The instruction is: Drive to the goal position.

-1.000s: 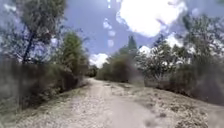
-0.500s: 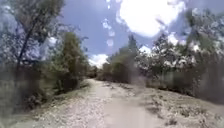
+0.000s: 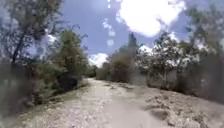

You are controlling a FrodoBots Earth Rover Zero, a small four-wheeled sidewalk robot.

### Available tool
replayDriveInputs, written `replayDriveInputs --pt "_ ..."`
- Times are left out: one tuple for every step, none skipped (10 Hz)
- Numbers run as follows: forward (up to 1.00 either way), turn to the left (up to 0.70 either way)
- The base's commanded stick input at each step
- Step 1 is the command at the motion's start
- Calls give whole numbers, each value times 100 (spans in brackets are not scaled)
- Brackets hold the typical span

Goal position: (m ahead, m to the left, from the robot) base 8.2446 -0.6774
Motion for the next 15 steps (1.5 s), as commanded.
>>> replayDriveInputs --pt "45 0" --pt "45 0" --pt "45 0" --pt "45 1" --pt "45 16" --pt "45 27" --pt "45 27" --pt "45 27" --pt "45 27" --pt "45 12" --pt "45 0" --pt "45 0" --pt "45 0" --pt "45 0" --pt "45 0"
